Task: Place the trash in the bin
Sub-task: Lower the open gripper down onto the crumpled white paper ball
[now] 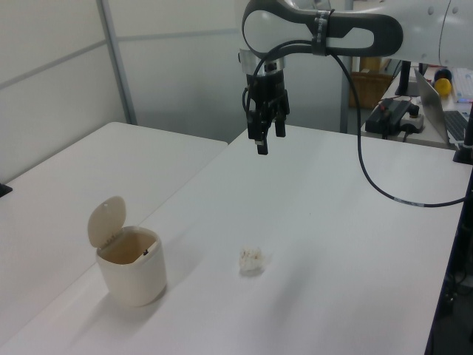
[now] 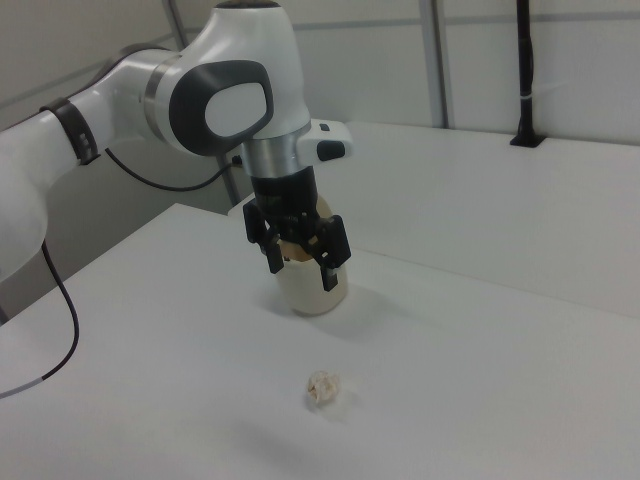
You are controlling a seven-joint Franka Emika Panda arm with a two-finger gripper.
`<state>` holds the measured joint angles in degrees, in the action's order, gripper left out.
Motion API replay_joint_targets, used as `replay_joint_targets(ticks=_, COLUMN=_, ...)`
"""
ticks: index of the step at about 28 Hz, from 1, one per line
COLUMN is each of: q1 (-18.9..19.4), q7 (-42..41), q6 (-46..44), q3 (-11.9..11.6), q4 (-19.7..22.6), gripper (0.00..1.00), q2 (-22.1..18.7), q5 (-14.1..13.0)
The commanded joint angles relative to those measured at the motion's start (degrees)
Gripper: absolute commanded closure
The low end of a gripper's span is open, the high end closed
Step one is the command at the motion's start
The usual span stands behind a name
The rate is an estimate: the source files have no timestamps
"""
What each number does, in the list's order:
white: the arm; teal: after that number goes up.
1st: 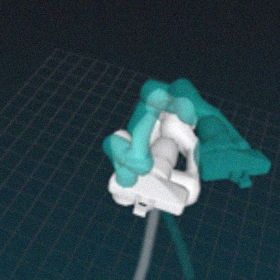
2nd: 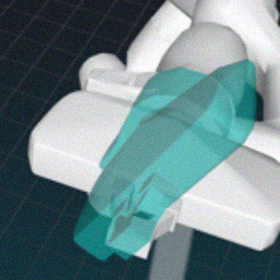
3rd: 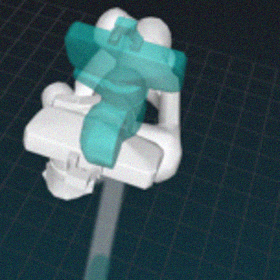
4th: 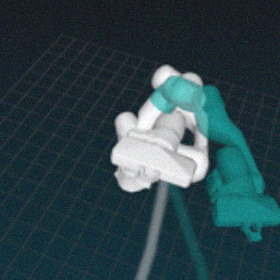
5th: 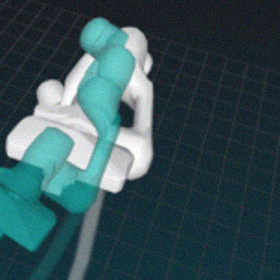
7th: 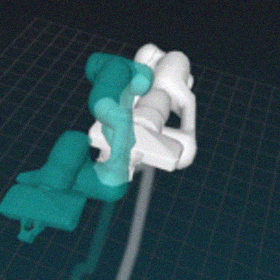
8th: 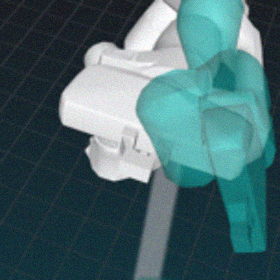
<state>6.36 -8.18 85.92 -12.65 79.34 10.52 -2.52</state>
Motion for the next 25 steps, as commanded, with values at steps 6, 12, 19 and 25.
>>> replay_joint_targets(ticks=6, q1=0.3, q7=-0.9, q6=5.9, q3=0.4, q4=4.7, gripper=0.0, q2=-1.0, q5=-1.1)
replay_joint_targets(ticks=12, q1=1.6, q7=-0.2, q6=10.1, q3=1.5, q4=9.2, gripper=0.0, q2=-0.5, q5=-0.6)
replay_joint_targets(ticks=19, q1=4.4, q7=1.0, q6=15.6, q3=1.5, q4=13.6, gripper=0.0, q2=0.9, q5=0.2)
replay_joint_targets(ticks=25, q1=7.0, q7=5.4, q6=23.1, q3=1.5, q4=17.3, gripper=0.0, q2=4.1, q5=4.1)
